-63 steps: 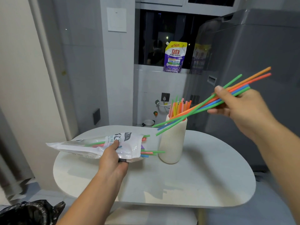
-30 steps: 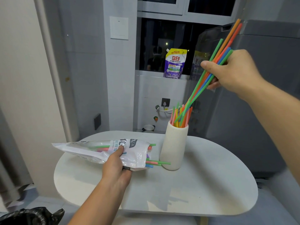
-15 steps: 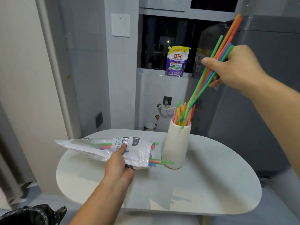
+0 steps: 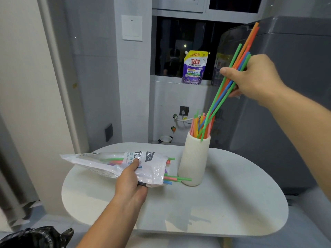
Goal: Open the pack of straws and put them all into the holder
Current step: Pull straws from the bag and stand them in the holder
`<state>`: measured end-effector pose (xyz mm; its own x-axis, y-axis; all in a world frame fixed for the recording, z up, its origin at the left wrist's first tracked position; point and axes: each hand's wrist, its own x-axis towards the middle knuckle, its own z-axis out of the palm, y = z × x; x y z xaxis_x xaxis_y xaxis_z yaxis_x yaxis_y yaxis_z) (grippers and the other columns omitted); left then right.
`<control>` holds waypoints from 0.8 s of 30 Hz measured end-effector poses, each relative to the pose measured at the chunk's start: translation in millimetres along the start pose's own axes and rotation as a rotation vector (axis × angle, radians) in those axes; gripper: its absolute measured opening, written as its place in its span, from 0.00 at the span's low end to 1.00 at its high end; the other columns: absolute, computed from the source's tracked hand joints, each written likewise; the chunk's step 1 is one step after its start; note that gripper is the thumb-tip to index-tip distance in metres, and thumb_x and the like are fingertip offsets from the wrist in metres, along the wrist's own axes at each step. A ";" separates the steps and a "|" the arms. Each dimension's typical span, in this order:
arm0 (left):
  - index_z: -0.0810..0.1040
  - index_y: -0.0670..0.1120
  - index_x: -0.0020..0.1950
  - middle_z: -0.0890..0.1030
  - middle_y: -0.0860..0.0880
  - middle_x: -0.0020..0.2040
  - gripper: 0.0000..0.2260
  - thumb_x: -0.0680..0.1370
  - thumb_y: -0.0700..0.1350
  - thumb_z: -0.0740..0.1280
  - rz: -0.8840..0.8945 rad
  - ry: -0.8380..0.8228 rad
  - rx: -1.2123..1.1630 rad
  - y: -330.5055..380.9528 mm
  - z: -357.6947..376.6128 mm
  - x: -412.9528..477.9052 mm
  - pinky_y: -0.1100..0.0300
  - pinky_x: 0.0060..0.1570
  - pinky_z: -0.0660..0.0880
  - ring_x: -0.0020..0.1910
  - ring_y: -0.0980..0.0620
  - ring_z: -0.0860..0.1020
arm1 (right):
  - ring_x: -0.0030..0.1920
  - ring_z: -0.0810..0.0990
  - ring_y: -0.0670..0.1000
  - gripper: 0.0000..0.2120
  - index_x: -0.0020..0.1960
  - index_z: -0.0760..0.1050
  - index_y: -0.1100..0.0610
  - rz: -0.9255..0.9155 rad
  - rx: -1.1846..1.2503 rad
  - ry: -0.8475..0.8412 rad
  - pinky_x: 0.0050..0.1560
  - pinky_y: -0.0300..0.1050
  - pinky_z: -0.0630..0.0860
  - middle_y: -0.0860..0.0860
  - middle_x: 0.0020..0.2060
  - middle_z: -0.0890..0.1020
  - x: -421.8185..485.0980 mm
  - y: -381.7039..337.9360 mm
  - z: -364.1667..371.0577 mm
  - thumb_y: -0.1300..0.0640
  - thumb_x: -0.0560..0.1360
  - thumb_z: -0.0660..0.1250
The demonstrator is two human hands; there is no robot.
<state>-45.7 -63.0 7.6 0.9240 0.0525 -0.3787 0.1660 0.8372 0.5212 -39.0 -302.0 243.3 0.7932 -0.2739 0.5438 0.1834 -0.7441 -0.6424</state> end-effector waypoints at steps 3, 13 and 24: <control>0.75 0.41 0.70 0.83 0.42 0.64 0.15 0.83 0.37 0.64 -0.007 0.012 -0.003 -0.7 0.7 -0.2 0.45 0.46 0.79 0.53 0.44 0.83 | 0.42 0.86 0.51 0.17 0.54 0.77 0.59 -0.010 0.007 -0.022 0.46 0.53 0.84 0.54 0.49 0.84 0.6 -2.0 2.7 0.47 0.74 0.71; 0.75 0.40 0.71 0.82 0.40 0.65 0.16 0.83 0.38 0.64 0.015 0.008 0.014 -2.6 -5.8 8.7 0.36 0.62 0.76 0.63 0.39 0.81 | 0.43 0.85 0.50 0.16 0.52 0.76 0.58 -0.013 0.008 -0.018 0.47 0.53 0.84 0.52 0.47 0.83 8.2 -4.6 4.4 0.46 0.74 0.71; 0.75 0.41 0.71 0.82 0.39 0.65 0.16 0.83 0.39 0.64 0.020 0.010 0.014 -4.3 -6.7 11.6 0.32 0.64 0.74 0.65 0.35 0.80 | 0.44 0.85 0.50 0.16 0.55 0.76 0.58 0.007 -0.006 -0.031 0.46 0.52 0.84 0.54 0.50 0.83 8.9 -1.0 15.7 0.47 0.75 0.71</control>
<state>-37.9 -62.3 -4.2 0.9235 0.0745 -0.3762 0.1529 0.8281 0.5393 -23.1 -294.2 240.2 0.8120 -0.2600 0.5225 0.1747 -0.7460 -0.6427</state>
